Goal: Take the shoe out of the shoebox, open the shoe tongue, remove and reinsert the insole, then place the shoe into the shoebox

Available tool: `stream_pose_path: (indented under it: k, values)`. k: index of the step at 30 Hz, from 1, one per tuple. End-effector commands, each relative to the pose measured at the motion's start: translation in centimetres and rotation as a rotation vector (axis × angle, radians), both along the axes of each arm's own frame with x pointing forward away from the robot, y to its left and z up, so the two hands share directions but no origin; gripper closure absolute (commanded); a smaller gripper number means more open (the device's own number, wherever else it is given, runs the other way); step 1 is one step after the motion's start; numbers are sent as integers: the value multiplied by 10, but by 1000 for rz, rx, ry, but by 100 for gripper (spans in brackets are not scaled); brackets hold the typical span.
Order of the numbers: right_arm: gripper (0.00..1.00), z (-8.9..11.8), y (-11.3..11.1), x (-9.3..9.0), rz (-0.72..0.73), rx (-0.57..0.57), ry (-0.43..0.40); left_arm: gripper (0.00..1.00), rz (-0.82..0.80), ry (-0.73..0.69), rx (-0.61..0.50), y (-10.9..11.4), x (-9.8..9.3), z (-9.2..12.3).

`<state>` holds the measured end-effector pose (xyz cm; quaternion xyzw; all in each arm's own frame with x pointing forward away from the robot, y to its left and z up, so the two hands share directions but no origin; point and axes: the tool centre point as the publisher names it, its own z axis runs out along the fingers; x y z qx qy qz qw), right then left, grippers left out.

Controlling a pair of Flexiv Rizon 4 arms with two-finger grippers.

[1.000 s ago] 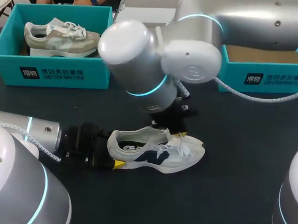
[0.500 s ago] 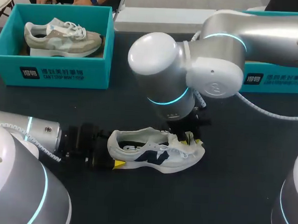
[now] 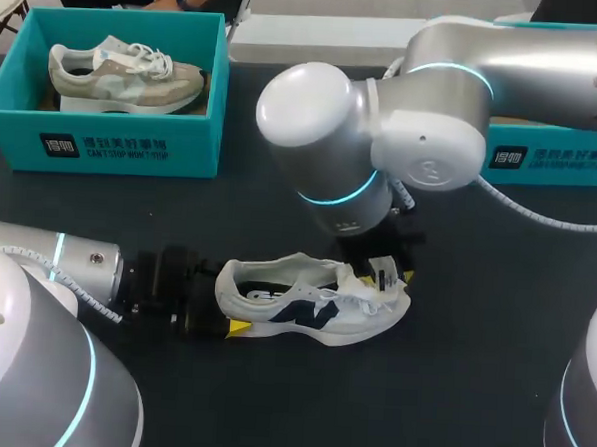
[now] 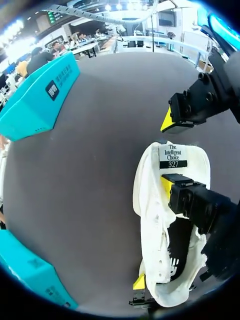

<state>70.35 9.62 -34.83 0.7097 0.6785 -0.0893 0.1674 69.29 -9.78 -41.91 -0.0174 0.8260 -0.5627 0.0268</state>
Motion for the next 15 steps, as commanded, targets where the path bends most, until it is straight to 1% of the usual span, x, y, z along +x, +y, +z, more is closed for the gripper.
stream_pose_path:
  k: [1,2,4,5,7,8,9,13,15]
  values:
    - [31,28,7,-6,18,-14,-44,100,3,-1,3,0,-1,0]
    - [26,34,10,-5,24,-20,-54,100,3,-1,3,0,-1,0]
    - [20,43,15,-5,37,-31,-61,100,3,-1,3,0,-1,0]
    - [15,47,16,-5,43,-37,-66,100,3,-1,3,0,-1,0]
    - [9,54,19,-4,50,-49,-66,100,3,-1,3,0,-1,0]
    - [3,61,23,-4,66,-66,-73,100,3,-1,3,0,-1,0]
    - [0,64,24,-3,73,-71,-74,100,3,-1,3,0,-1,0]
    - [0,84,35,3,134,-92,-116,100,3,-1,3,0,-1,0]
    - [0,96,49,9,230,-62,-153,100,3,-1,3,0,-1,0]
